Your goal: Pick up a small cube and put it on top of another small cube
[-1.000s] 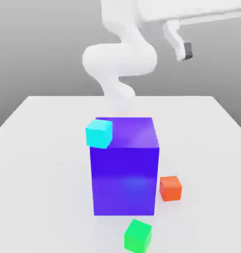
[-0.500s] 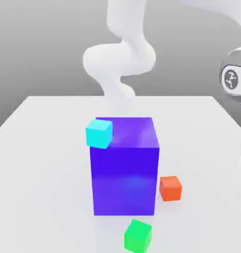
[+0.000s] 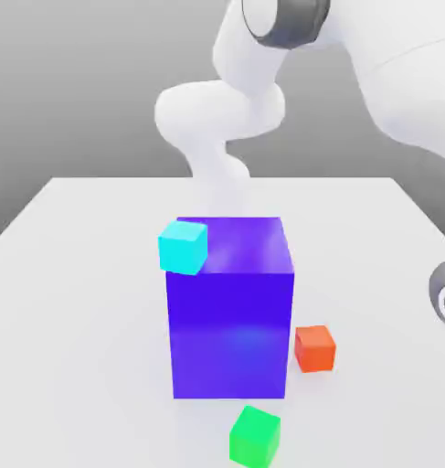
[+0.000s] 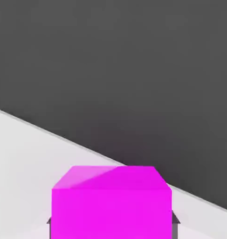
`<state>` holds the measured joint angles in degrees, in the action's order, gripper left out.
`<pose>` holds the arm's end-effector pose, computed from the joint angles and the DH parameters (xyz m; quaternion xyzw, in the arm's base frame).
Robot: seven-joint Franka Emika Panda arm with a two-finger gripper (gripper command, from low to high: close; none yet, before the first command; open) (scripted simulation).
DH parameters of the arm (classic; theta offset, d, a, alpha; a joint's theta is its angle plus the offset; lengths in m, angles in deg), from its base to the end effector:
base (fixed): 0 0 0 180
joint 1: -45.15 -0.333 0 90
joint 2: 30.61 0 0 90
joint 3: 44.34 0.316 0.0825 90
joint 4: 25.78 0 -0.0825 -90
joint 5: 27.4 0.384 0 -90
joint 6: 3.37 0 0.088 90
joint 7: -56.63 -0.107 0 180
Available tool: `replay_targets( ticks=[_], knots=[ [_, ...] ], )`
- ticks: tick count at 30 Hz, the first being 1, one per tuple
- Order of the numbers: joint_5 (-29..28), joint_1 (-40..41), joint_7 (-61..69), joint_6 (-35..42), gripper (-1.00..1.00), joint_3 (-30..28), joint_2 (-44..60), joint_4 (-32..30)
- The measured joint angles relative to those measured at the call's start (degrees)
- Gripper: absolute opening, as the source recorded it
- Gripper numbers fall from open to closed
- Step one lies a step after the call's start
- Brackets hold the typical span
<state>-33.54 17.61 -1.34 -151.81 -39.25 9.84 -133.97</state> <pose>0.5271 0.3381 0.1293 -0.9827 0.1850 0.0002 0.0009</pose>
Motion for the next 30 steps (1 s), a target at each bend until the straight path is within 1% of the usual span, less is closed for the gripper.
replay_targets(
  ticks=[5,14,20,22,25,26,30],
  knots=[
    [1.2,1.0,0.9,5.0,-1.00,0.6,-7.5,-2.5],
    [6.0,11.7,8.4,2.2,-1.00,-3.9,-22.6,-20.3],
    [7.1,17.3,12.6,-0.2,-1.00,-8.2,-32.7,-32.8],
    [7.5,18.0,13.4,-2.9,-1.00,-8.7,-31.6,-34.3],
    [8.3,18.5,14.2,-8.4,-1.00,-8.5,-26.3,-34.5],
    [8.5,18.6,14.3,-9.7,1.00,-8.4,-25.0,-34.5],
    [8.5,18.6,14.3,-9.7,1.00,-8.4,-25.0,-34.5]
  ],
)
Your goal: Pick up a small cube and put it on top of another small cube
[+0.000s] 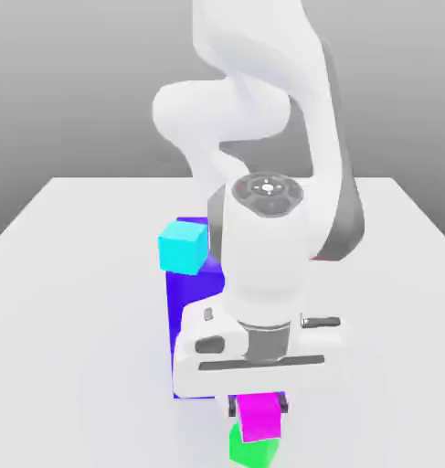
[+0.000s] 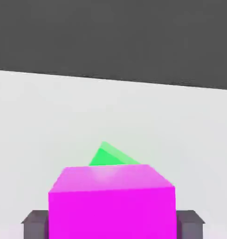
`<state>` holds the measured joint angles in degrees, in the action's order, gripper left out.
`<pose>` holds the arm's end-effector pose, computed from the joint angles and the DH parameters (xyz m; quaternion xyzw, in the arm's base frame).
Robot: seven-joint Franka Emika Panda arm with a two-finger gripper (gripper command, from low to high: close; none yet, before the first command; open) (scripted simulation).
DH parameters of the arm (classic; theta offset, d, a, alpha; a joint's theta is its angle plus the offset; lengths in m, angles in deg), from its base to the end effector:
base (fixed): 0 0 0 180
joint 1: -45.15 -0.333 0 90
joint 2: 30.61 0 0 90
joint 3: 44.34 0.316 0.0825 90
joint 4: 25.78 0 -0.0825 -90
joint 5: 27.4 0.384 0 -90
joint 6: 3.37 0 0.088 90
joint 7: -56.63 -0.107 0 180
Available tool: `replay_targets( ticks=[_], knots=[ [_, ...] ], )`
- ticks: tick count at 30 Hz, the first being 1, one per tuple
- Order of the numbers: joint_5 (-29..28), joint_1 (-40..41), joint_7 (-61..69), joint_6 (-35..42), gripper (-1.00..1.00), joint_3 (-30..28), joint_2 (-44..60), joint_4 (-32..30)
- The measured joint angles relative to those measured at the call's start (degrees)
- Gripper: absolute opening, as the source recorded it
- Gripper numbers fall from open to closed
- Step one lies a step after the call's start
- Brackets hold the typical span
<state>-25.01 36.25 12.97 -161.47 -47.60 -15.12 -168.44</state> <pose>0.4693 0.0433 0.1829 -0.9393 0.3430 0.0001 0.0001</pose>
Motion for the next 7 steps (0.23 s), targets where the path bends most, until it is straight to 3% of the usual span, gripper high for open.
replay_targets(
  ticks=[3,7],
  knots=[
    [0.0,0.0,0.0,0.0,1.00,0.0,-0.1,0.0],
    [-1.2,-0.1,-0.9,6.6,1.00,-0.3,-7.0,-0.4]
  ],
)
